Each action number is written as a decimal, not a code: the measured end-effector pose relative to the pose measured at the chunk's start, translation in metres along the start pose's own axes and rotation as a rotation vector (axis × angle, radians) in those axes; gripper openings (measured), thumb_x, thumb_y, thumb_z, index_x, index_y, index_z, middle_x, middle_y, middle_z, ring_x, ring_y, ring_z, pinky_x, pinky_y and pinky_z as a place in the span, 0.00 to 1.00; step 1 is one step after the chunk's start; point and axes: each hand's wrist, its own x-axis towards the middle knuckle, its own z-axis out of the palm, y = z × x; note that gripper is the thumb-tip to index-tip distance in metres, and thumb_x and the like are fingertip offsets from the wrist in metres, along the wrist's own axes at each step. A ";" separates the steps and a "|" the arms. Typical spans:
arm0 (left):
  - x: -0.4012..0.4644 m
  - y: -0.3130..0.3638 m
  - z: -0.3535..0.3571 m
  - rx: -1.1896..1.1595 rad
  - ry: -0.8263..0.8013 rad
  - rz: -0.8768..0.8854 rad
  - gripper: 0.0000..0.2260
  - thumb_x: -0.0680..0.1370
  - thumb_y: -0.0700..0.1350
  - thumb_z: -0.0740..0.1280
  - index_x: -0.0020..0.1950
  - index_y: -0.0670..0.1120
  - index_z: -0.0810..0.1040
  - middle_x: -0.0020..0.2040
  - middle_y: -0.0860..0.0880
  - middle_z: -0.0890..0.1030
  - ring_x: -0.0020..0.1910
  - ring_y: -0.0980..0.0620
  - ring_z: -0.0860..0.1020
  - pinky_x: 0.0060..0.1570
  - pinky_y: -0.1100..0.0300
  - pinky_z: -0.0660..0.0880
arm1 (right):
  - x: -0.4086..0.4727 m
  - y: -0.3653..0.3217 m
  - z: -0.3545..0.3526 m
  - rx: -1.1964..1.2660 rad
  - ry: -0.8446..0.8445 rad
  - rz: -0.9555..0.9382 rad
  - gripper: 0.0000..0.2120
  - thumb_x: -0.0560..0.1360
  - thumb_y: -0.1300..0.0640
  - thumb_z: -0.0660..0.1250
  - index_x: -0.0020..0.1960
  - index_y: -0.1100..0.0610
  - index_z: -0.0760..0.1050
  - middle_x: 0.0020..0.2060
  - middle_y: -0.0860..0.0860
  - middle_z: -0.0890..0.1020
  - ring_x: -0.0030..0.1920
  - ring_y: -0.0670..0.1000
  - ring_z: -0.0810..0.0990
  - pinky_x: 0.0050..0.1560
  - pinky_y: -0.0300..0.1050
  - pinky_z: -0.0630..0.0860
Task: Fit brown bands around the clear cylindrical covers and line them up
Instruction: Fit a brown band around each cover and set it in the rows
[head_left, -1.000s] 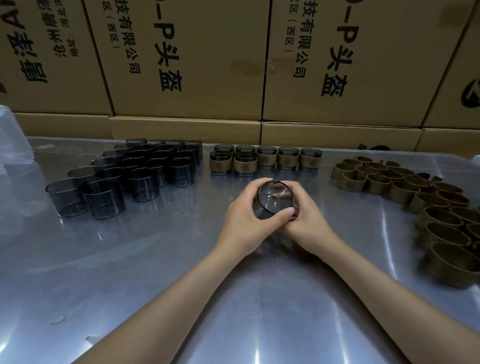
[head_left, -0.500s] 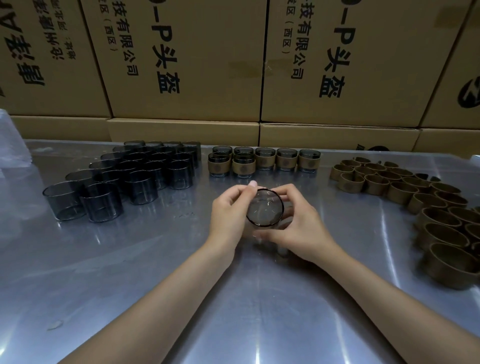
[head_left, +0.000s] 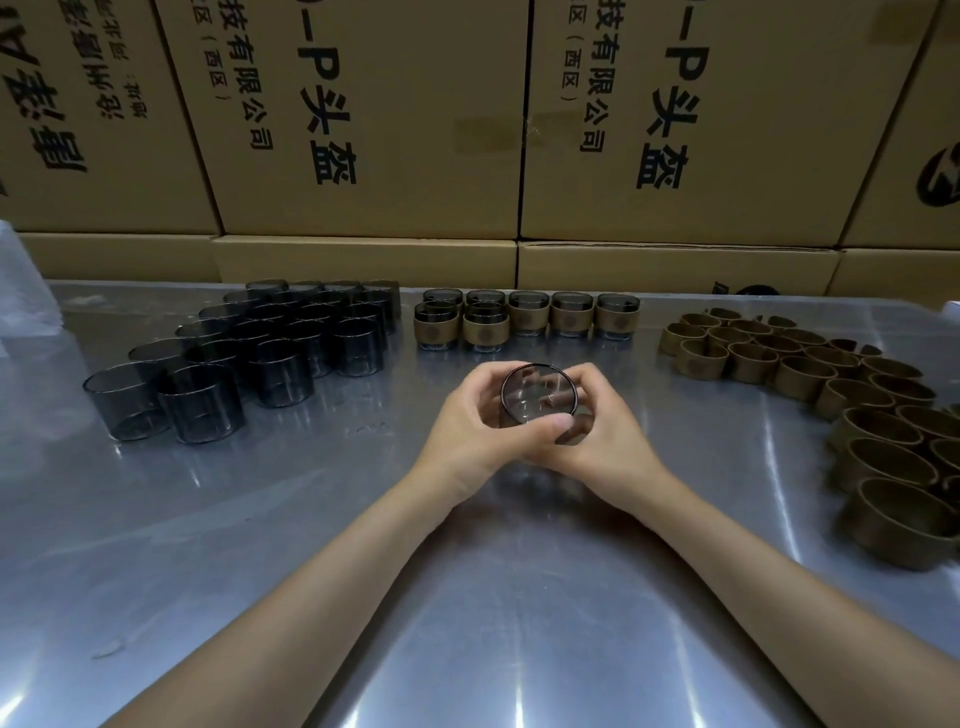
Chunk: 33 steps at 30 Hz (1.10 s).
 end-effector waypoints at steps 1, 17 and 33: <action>-0.001 0.000 0.004 0.050 0.041 0.020 0.22 0.66 0.39 0.80 0.54 0.49 0.76 0.51 0.51 0.82 0.51 0.57 0.81 0.50 0.67 0.76 | -0.001 -0.001 0.001 -0.034 -0.001 -0.005 0.26 0.59 0.54 0.82 0.49 0.46 0.70 0.47 0.47 0.82 0.46 0.48 0.82 0.49 0.50 0.80; -0.004 0.004 0.020 -0.128 0.194 -0.073 0.20 0.82 0.58 0.54 0.54 0.49 0.81 0.51 0.49 0.84 0.53 0.52 0.81 0.53 0.57 0.77 | -0.003 -0.007 0.006 -0.282 0.048 -0.044 0.26 0.63 0.45 0.78 0.55 0.47 0.70 0.53 0.44 0.71 0.57 0.45 0.70 0.52 0.39 0.70; -0.018 0.016 0.021 0.225 0.174 0.415 0.23 0.72 0.56 0.67 0.62 0.46 0.72 0.54 0.62 0.77 0.54 0.61 0.78 0.53 0.70 0.70 | -0.004 -0.029 0.005 0.823 -0.336 0.510 0.29 0.68 0.30 0.62 0.49 0.56 0.75 0.35 0.53 0.72 0.30 0.49 0.73 0.33 0.41 0.69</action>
